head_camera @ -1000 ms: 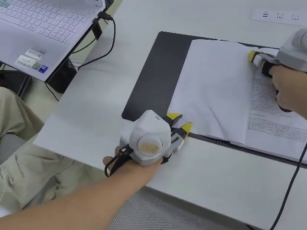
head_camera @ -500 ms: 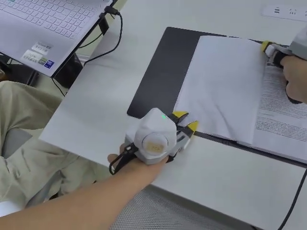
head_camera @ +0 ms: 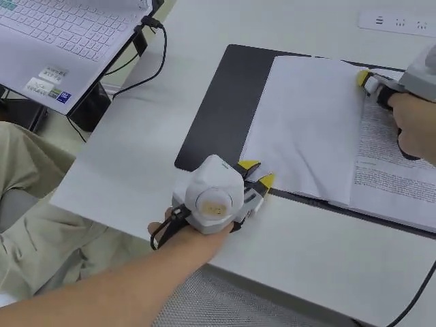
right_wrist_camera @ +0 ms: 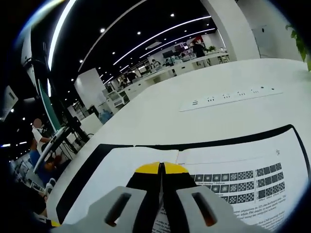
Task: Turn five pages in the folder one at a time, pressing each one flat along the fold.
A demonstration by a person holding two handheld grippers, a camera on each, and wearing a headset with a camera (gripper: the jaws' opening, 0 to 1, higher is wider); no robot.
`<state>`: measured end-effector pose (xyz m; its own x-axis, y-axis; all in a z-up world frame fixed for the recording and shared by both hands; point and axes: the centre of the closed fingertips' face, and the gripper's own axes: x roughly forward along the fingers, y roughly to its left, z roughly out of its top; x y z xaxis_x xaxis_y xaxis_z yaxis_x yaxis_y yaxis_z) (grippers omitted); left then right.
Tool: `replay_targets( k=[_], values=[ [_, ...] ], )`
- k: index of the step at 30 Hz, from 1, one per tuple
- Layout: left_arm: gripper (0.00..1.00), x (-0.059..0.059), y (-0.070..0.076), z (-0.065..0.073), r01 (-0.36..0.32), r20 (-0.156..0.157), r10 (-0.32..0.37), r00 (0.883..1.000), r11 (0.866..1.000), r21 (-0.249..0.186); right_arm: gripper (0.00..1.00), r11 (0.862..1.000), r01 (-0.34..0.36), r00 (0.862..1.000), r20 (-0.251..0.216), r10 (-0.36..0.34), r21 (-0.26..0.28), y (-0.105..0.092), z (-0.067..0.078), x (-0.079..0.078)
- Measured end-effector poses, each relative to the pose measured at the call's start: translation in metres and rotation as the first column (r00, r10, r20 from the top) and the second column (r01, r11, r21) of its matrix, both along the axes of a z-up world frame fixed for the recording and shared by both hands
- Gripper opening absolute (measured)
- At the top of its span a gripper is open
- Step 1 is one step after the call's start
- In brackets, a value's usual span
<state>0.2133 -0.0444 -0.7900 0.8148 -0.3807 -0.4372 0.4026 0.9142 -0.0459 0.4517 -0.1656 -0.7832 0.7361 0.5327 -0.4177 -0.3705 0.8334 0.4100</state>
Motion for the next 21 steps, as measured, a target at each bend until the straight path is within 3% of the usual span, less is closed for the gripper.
replay_targets(
  k=[11,14,16,21],
  values=[
    [0.16,-0.001,0.0,0.0,0.002,0.0,-0.002,1.0,1.0,0.001,0.0,1.0,-0.025,1.0,-0.014,0.025,0.016,0.0,0.003,-0.032],
    [0.16,-0.001,0.0,0.0,-0.002,-0.002,0.002,1.0,1.0,-0.004,0.0,1.0,-0.027,1.0,-0.012,0.027,0.012,0.004,0.009,-0.049],
    [0.16,-0.001,0.0,-0.001,-0.003,-0.003,0.003,1.0,1.0,-0.005,0.0,1.0,-0.027,1.0,-0.015,0.027,0.013,0.004,0.011,-0.05],
    [0.16,-0.001,-0.001,0.0,-0.004,-0.005,0.004,1.0,1.0,-0.005,0.0,1.0,-0.027,1.0,-0.009,0.027,0.016,0.005,0.017,-0.07]
  ],
)
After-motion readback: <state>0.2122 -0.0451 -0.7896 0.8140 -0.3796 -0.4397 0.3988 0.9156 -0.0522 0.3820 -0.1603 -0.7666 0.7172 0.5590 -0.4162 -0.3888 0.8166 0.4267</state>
